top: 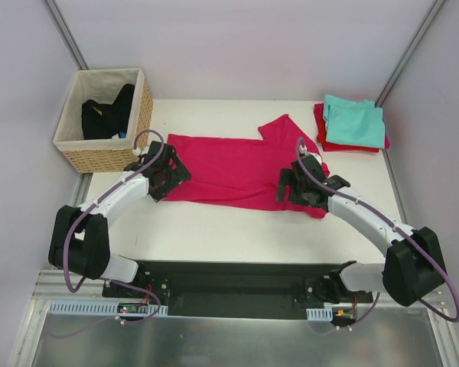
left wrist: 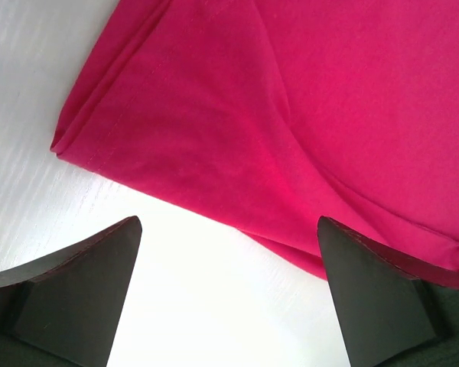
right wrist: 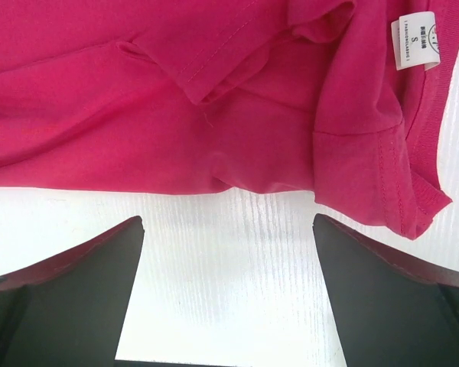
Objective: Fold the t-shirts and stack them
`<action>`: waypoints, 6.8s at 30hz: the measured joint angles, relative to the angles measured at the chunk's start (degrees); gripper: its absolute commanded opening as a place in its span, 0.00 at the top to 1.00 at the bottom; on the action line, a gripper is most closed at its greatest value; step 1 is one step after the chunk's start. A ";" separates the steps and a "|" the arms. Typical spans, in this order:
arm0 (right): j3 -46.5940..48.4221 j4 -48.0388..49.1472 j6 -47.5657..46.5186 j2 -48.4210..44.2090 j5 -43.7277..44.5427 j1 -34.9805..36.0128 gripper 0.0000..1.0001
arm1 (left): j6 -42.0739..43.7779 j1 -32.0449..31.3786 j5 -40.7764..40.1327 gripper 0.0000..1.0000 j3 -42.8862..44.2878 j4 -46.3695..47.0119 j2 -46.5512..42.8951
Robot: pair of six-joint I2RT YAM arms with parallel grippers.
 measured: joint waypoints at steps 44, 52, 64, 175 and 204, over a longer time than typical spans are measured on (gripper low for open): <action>-2.84 11.74 -0.07 9.88 -1.14 -2.97 0.03 | 3.17 -2.25 0.98 0.02 6.80 11.06 13.99; -6.19 13.27 0.48 9.90 -1.11 -3.85 0.03 | 3.15 -2.25 0.90 0.02 2.64 12.15 13.99; -12.09 13.35 1.05 3.17 -0.59 -3.91 0.03 | 2.93 -2.19 -4.07 0.02 -4.74 12.98 6.93; -9.46 18.05 0.13 6.47 0.11 -2.16 0.03 | -5.90 -2.10 1.07 0.01 -14.62 -11.08 -39.08; -22.86 -7.41 20.94 -26.71 12.44 16.04 0.03 | -5.95 -2.23 2.23 0.03 -15.82 -8.87 -39.85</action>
